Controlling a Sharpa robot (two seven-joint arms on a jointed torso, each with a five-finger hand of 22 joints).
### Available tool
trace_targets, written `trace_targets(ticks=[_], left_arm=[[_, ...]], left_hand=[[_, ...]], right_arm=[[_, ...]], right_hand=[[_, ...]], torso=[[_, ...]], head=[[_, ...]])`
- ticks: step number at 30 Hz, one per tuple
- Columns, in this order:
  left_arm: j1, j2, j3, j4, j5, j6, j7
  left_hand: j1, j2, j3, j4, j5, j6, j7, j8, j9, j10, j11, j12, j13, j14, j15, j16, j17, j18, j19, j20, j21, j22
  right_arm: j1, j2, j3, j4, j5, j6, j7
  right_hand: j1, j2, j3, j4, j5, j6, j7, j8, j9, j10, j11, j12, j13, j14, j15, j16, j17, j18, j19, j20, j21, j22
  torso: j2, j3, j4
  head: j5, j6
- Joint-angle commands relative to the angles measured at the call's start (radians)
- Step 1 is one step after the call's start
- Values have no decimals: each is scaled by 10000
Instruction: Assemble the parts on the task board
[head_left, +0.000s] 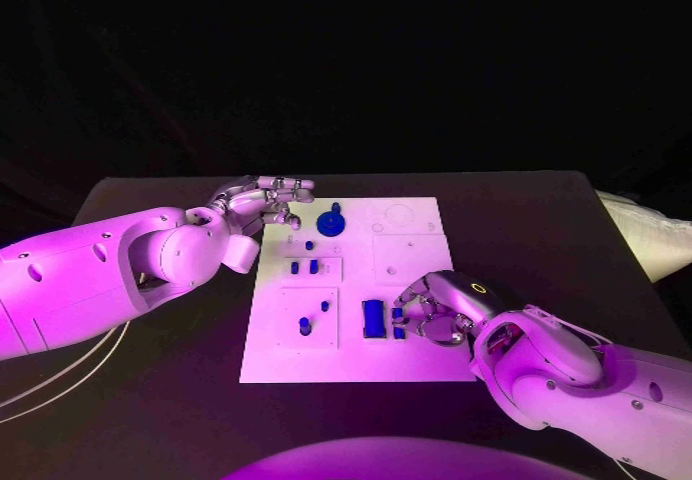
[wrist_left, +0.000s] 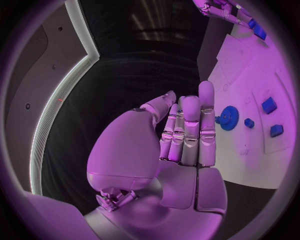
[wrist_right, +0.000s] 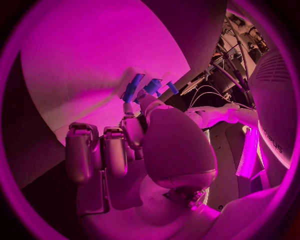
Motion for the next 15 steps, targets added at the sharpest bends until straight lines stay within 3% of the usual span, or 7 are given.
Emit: trace_targets(ticks=[1,8,15], left_arm=[[4,9,6,14,-47,177,25],[4,10,6,11,-47,181,10],[4,15,6,9,-48,189,-3]], left_hand=[[58,73,33,-74,40,-59,23,51,8,-78,-4,58,-14,-82,-26,5,-20,122,-70,6,28,5],[80,84,57,-96,41,-61,25,61,9,-82,-3,71,-15,-91,-27,5,-29,122,-76,4,36,10],[87,87,66,-104,41,-62,26,65,9,-85,-2,76,-16,-96,-27,3,-38,122,-80,3,39,12]], right_arm=[[-11,19,-2,-17,-48,208,44],[-11,84,-2,-149,-47,123,40],[-11,112,-2,-261,-46,-366,132]], right_hand=[[-72,37,-6,76,56,79,-8,56,16,14,-53,14,170,903,-60,39,1978,-158,159,-32,0,662],[-108,34,-14,114,93,-26,17,-21,-17,-3,-46,-20,149,898,-65,24,1958,-151,144,-46,-21,628],[-78,-8,5,116,231,-359,139,-255,-102,-39,44,-73,117,890,-6,-1,1924,-146,125,-20,-47,591]], torso=[[-1,1,1],[-5,4,-10],[-7,-2,5]], head=[[-3,-8],[-3,5],[1,15]])
